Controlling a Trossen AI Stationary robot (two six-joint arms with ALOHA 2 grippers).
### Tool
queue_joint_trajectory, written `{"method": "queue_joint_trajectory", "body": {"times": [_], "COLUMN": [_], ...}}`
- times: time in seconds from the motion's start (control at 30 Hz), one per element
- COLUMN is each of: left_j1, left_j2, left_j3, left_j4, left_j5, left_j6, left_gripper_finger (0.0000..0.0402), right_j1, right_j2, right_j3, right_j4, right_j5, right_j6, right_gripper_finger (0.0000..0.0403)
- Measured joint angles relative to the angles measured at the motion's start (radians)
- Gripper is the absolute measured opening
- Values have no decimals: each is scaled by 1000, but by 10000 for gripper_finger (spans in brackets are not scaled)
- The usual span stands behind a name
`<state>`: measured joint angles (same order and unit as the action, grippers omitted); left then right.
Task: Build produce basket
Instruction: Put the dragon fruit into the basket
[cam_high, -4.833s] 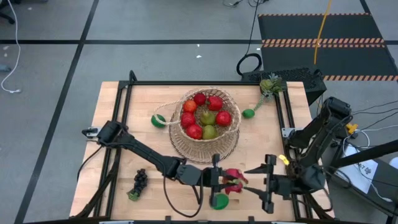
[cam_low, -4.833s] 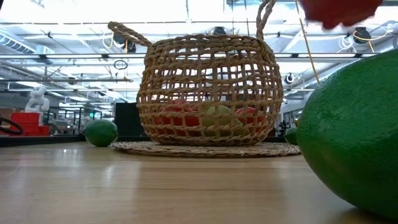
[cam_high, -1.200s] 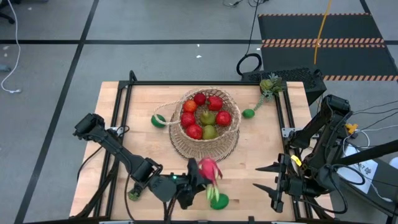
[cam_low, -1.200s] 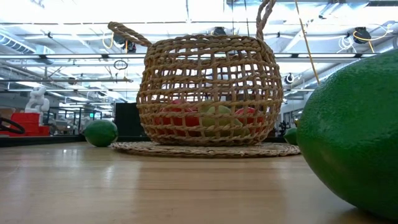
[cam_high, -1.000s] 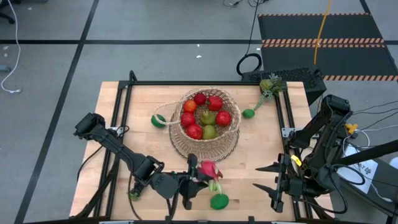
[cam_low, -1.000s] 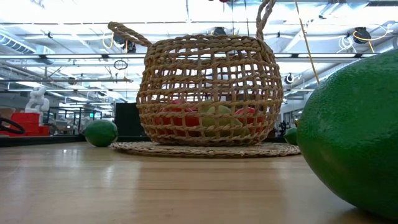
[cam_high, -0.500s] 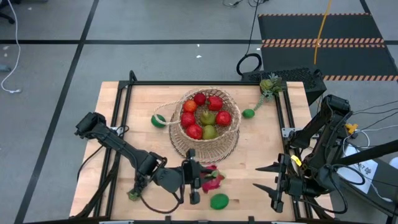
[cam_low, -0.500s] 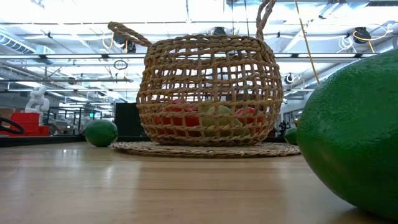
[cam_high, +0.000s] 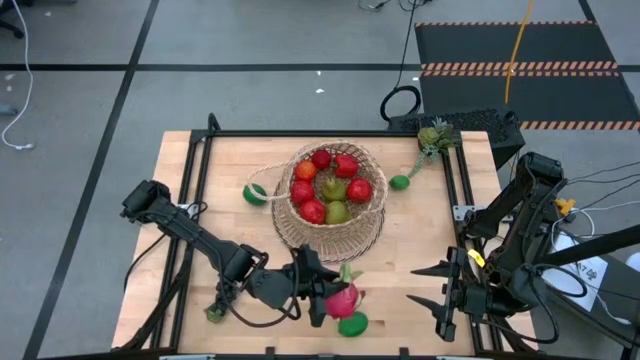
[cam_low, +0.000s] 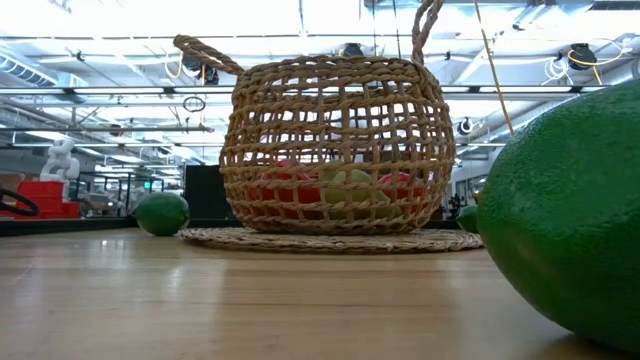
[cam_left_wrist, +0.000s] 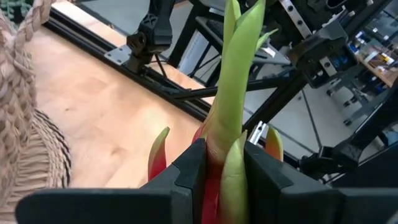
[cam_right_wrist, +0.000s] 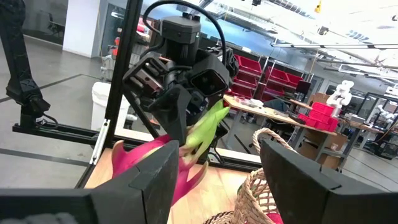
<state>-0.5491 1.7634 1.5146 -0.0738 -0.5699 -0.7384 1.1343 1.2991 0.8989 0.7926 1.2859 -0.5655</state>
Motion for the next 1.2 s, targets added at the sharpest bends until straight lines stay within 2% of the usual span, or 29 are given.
{"method": "queue_joint_trajectory", "body": {"times": [0.43, 0.63, 0.77, 1.0, 1.2], "left_j1": [2, 34, 67, 144, 234], "left_j2": [0, 0, 0, -26, -106], "left_j3": [0, 0, 0, -2, -1], "left_j4": [24, 29, 95, 201, 77], "left_j5": [2, -5, -7, -7, -8], "left_j6": [19, 288, 515, 655, 665], "left_gripper_finger": [85, 85, 85, 85, 85], "right_j1": [0, 0, 0, 0, 0], "right_j2": [0, 0, 0, 0, 0], "right_j3": [0, 0, 0, 0, -36], "right_j4": [0, 0, 0, -34, -79], "right_j5": [0, 0, 0, -4, -8], "right_j6": [0, 0, -4, 77, 240], "right_gripper_finger": [220, 220, 220, 220, 220]}}
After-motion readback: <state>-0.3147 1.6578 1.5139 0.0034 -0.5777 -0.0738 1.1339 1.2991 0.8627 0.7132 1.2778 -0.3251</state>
